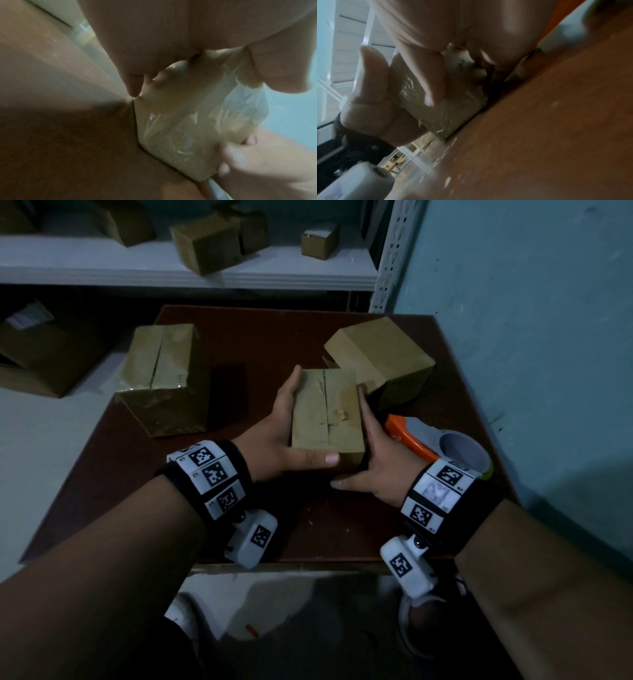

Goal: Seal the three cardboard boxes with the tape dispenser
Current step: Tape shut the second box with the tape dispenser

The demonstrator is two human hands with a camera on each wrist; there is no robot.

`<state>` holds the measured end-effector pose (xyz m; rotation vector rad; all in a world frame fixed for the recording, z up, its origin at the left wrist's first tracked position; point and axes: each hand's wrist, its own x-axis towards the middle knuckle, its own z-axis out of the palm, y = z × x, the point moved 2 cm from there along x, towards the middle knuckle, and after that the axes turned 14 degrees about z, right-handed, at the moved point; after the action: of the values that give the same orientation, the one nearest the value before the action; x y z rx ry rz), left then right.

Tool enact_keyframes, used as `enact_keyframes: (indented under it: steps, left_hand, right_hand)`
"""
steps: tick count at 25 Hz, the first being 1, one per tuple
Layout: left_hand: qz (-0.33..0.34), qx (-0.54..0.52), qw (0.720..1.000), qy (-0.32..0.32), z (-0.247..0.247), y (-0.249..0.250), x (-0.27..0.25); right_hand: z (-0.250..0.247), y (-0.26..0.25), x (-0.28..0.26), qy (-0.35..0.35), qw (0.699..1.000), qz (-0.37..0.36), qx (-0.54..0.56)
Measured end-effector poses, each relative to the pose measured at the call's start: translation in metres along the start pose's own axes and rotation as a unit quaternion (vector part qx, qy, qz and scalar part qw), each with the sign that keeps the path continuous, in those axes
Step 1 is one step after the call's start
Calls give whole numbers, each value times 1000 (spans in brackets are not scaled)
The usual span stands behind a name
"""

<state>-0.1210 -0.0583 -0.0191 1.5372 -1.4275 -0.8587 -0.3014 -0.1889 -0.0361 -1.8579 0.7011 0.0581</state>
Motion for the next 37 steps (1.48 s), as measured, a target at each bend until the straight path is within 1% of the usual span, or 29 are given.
enact_keyframes:
  steps: [3,5,6,8,9,11,13,15,17,19,22,25,28,31,33,35,37]
  left_hand:
    - [24,41,999,4,-1,-1,0]
    - [38,62,997,-4,1,-5,0]
    - [40,64,997,-8,2,-7,1]
    - [32,58,998,6,5,-6,2]
    - [31,65,997,13,5,-4,1]
    - [48,84,995,5,6,-2,0]
    - [50,91,995,6,4,-1,-2]
    - [26,81,996,27,2,3,-4]
    - [-4,72,996,62,0,8,-9]
    - [-27,63,993,95,-5,11,-14]
    - [-44,61,990,123,-12,11,-22]
    - [-58,91,982,156,-18,12,-32]
    - [-42,94,981,166,-17,17,-37]
    - [-26,120,975,187,-14,27,-41]
    - [-22,149,963,222,-15,31,-45]
    - [-23,199,946,254,-20,30,-51]
    - [-19,256,931,259,-24,29,-56]
  right_hand:
    - [-1,-6,-5,-45,999,2,-6]
    - [1,-16,-13,-52,998,20,4]
    - [3,-22,-18,-39,998,45,1]
    - [3,-26,-23,7,995,99,-26]
    - [3,-27,-24,22,993,109,-28]
    - [3,-30,-26,35,994,104,-20]
    - [4,-32,-26,43,994,96,-12]
    - [5,-33,-23,51,996,71,22]
    - [7,-35,-18,65,997,18,44]
    - [8,-35,-12,91,995,2,43]
    - [8,-38,-8,118,992,31,32]
    - [5,-42,-9,140,988,67,21]
    - [5,-38,-4,136,984,96,65]
    - [8,-37,0,134,978,101,121]
    - [14,-45,1,137,976,97,137]
    - [21,-55,3,144,978,89,126]
    - [28,-63,6,160,978,78,111]
